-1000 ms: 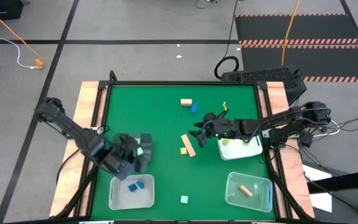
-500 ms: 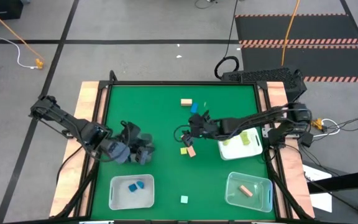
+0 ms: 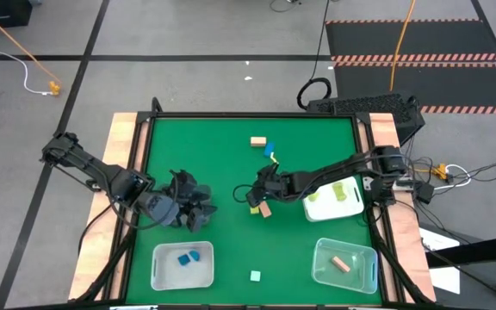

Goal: Sort & place blocks by color
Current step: Put the bottom brown block into the bin

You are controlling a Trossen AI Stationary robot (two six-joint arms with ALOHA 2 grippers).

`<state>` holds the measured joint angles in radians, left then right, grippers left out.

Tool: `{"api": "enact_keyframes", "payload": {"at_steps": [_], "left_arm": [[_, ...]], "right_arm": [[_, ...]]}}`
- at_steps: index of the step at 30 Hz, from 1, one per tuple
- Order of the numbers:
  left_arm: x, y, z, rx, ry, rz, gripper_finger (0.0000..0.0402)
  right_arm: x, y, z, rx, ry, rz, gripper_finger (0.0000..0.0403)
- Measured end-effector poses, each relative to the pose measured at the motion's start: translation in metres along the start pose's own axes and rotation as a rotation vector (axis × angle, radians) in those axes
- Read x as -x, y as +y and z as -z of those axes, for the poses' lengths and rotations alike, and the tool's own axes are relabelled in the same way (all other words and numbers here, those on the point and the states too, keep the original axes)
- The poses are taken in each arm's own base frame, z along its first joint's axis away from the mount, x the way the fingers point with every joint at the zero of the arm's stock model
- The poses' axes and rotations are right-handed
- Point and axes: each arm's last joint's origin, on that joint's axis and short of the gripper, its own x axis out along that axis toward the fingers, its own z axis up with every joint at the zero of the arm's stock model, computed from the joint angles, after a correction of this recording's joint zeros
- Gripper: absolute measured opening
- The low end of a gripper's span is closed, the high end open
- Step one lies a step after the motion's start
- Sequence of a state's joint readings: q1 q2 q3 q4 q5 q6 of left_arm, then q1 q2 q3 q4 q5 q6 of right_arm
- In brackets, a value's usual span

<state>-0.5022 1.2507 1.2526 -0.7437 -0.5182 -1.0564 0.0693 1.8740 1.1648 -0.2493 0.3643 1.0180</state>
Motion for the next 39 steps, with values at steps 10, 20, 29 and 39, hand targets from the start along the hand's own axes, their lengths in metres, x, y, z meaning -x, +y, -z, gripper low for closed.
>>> {"api": "enact_keyframes", "payload": {"at_steps": [10, 20, 29, 39], "left_arm": [[0.000, 0.000, 0.000, -0.057, 0.001, 0.001, 0.0251], [0.000, 0.000, 0.000, -0.060, 0.001, 0.001, 0.0251], [0.000, 0.000, 0.000, -0.059, 0.002, 0.002, 0.0251], [-0.001, -0.001, 0.002, -0.069, 0.006, -0.001, 0.0251]], "right_arm": [[-0.020, 0.009, 0.022, 0.055, -0.001, 0.001, 0.0258], [-0.021, 0.009, 0.030, 0.213, -0.048, 0.059, 0.0160], [-0.020, 0.007, 0.024, 0.203, -0.022, 0.044, 0.0112], [0.034, 0.014, -0.015, 0.195, -0.138, -0.092, 0.0112]]}}
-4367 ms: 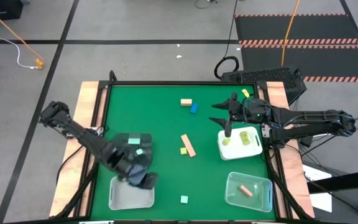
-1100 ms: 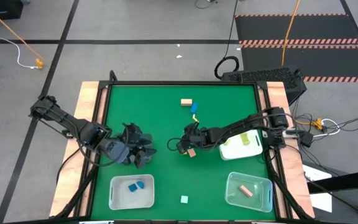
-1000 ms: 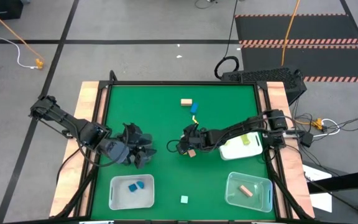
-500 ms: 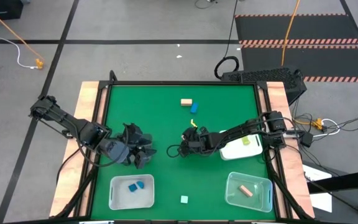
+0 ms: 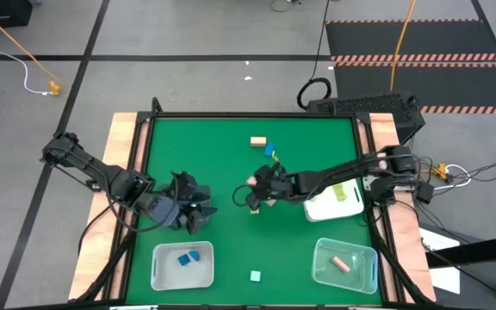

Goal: Sort & place blocks by color
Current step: Put the bottom brown block into the bin

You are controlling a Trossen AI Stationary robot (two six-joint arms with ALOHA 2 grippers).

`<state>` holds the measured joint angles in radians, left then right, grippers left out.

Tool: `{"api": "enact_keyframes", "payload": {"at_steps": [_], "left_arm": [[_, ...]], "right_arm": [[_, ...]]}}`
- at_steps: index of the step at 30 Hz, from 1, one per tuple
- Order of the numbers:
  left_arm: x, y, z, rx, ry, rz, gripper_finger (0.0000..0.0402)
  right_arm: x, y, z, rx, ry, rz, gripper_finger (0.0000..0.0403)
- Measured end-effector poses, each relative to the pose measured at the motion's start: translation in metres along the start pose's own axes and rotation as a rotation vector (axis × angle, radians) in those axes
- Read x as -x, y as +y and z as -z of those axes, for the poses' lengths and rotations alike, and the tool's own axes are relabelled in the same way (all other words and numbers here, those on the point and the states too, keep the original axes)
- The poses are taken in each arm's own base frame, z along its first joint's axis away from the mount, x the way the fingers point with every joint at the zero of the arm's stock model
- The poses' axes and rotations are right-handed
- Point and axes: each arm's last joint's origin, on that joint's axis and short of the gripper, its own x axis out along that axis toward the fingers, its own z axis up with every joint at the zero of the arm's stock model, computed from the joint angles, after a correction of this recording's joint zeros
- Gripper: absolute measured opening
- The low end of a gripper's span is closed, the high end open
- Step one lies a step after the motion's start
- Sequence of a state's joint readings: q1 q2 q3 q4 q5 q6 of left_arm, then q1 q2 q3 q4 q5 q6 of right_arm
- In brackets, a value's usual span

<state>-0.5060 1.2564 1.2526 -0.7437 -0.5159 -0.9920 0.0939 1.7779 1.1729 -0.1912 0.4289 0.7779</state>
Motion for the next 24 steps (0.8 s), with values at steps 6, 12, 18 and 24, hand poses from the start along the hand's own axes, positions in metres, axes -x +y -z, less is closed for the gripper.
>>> {"api": "enact_keyframes", "payload": {"at_steps": [6, 12, 18, 24], "left_arm": [[-0.005, -0.001, 0.001, -0.008, 0.003, -0.013, 0.0251], [-0.014, -0.003, 0.005, -0.028, 0.006, -0.037, 0.0251], [-0.028, -0.007, 0.011, -0.049, 0.019, -0.067, 0.0251], [-0.040, -0.011, 0.016, -0.060, 0.025, -0.077, 0.0251]], "right_arm": [[0.047, 0.001, -0.036, 0.010, -0.200, -0.070, 0.0112], [0.085, 0.004, -0.059, 0.040, -0.360, -0.165, 0.0112], [0.112, 0.015, -0.071, 0.181, -0.501, -0.306, 0.0112], [0.126, 0.019, -0.080, 0.205, -0.599, -0.414, 0.0112]]}}
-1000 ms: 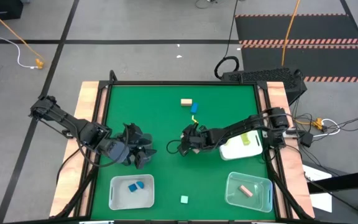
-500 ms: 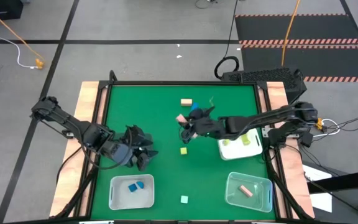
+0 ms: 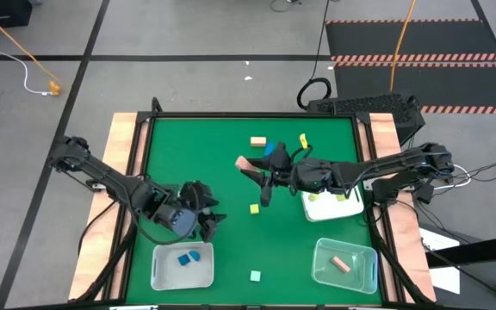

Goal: Sort & place blocks by color
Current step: Put the bottom brown block into the bin

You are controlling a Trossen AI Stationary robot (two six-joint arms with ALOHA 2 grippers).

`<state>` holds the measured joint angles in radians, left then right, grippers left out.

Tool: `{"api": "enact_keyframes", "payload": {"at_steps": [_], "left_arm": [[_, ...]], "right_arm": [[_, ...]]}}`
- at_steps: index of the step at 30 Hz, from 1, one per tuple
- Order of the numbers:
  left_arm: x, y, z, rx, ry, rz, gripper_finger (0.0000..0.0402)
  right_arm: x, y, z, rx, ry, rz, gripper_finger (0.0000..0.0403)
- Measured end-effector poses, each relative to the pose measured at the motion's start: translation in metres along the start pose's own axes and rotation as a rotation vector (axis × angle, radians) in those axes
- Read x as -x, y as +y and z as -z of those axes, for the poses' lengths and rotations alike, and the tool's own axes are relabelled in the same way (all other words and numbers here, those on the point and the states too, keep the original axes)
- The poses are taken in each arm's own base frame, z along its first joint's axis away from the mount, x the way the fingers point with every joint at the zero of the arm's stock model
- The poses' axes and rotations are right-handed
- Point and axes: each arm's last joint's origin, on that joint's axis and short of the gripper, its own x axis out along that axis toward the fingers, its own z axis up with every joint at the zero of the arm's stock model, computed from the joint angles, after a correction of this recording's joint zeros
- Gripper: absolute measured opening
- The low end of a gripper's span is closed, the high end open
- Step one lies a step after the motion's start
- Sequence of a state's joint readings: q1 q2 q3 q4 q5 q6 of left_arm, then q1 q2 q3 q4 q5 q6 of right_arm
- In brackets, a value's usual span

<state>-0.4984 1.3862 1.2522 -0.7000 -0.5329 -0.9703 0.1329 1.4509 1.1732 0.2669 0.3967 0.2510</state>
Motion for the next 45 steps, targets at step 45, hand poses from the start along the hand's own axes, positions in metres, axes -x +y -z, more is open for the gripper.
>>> {"api": "enact_keyframes", "payload": {"at_steps": [45], "left_arm": [[-0.022, 0.012, -0.016, 0.078, -0.044, -0.080, 0.0251]], "right_arm": [[0.164, 0.074, 0.104, -0.596, 1.236, 0.050, 0.0112]]}}
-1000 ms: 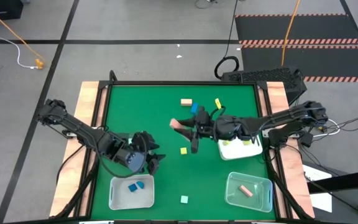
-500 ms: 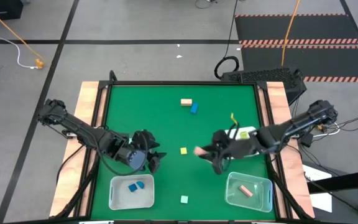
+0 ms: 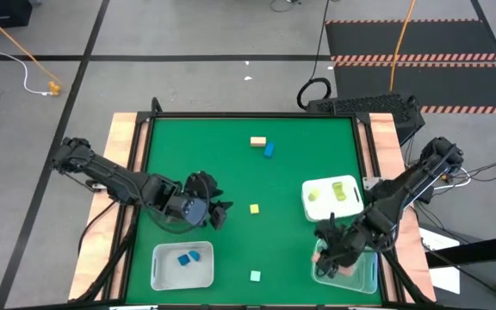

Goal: Sort & place blocks by color
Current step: Put the bottom brown block into the bin, then put the green block into the white bin

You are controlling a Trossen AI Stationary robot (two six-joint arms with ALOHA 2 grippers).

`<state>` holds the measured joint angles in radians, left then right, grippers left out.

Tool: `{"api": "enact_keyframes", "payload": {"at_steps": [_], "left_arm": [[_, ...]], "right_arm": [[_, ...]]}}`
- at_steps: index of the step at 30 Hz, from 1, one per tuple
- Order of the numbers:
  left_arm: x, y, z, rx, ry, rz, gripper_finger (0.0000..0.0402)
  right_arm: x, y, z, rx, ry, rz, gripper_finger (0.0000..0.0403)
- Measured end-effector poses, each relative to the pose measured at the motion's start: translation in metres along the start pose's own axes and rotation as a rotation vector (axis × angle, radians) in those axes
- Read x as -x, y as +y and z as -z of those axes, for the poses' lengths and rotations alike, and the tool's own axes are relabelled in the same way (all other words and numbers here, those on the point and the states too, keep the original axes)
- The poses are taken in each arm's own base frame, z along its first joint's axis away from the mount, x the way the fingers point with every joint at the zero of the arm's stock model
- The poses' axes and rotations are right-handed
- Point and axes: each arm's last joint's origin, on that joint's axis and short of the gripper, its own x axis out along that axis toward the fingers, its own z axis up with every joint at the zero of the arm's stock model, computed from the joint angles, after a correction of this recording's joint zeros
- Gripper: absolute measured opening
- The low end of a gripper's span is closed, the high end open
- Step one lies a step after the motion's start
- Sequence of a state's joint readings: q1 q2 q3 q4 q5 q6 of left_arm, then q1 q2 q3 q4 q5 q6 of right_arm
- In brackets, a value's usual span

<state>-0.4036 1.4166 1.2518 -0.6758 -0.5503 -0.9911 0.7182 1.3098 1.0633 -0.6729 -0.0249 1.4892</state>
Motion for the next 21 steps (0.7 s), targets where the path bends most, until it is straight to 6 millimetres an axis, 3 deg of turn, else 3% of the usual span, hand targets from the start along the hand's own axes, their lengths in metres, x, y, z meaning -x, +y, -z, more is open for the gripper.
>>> {"api": "enact_keyframes", "payload": {"at_steps": [5, 10, 16, 21], "left_arm": [[-0.005, 0.005, -0.007, -0.020, -0.011, -0.024, 0.0251], [-0.007, 0.008, -0.011, -0.016, -0.017, -0.037, 0.0251], [-0.008, 0.009, -0.012, -0.014, -0.018, -0.040, 0.0251], [-0.008, 0.009, -0.012, -0.014, -0.018, -0.040, 0.0251]], "right_arm": [[-0.030, -0.034, 0.014, -0.184, 0.052, 0.097, 0.0112], [-0.052, -0.058, 0.023, -0.261, 0.158, 0.097, 0.0122], [-0.061, -0.070, 0.029, -0.321, 0.225, 0.081, 0.0177], [-0.057, -0.070, 0.031, -0.296, 0.295, 0.068, 0.0218]]}}
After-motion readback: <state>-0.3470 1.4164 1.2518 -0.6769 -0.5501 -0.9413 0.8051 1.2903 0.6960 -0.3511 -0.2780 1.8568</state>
